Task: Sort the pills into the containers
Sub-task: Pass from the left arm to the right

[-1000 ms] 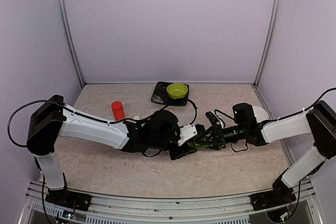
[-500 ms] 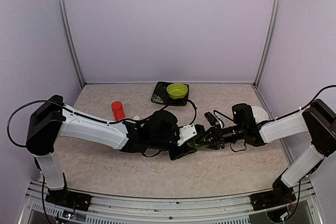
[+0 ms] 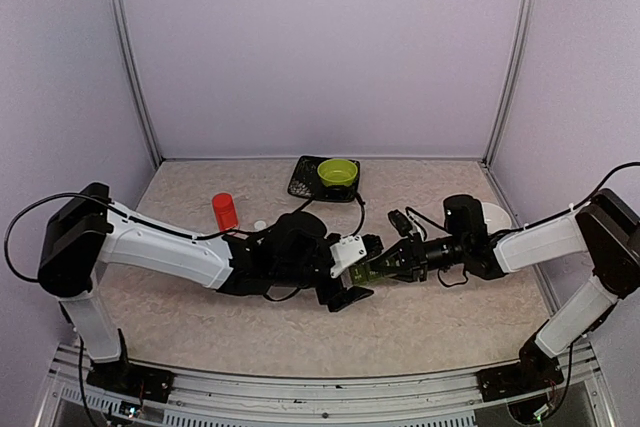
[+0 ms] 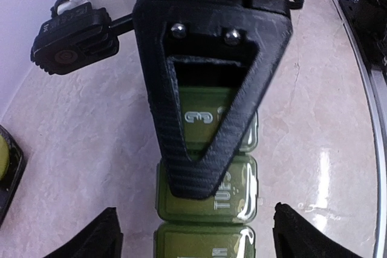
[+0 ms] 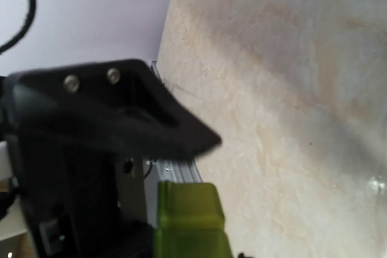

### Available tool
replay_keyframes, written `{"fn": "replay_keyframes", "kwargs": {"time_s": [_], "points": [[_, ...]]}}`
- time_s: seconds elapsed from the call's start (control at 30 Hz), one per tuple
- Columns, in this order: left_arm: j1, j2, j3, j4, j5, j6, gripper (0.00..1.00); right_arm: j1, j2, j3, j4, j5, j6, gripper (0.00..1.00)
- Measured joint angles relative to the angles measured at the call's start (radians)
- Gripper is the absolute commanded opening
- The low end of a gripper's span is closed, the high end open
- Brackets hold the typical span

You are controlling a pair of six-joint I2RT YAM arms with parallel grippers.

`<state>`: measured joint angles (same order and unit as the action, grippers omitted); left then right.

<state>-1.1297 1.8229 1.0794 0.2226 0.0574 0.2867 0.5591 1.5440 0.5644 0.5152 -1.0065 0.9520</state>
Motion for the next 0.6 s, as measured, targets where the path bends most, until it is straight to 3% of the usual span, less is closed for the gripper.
{"fn": "replay_keyframes", "kwargs": {"time_s": [0.37, 0.6], "points": [[-0.001, -0.152, -0.235, 0.236, -0.060, -0.040, 0.98, 0.001, -0.031, -0.011, 0.136, -0.029, 0.131, 0.17], [-0.001, -0.189, -0.262, 0.354, -0.065, -0.062, 0.96, 0.001, -0.085, -0.034, 0.233, -0.050, 0.216, 0.17]]}}
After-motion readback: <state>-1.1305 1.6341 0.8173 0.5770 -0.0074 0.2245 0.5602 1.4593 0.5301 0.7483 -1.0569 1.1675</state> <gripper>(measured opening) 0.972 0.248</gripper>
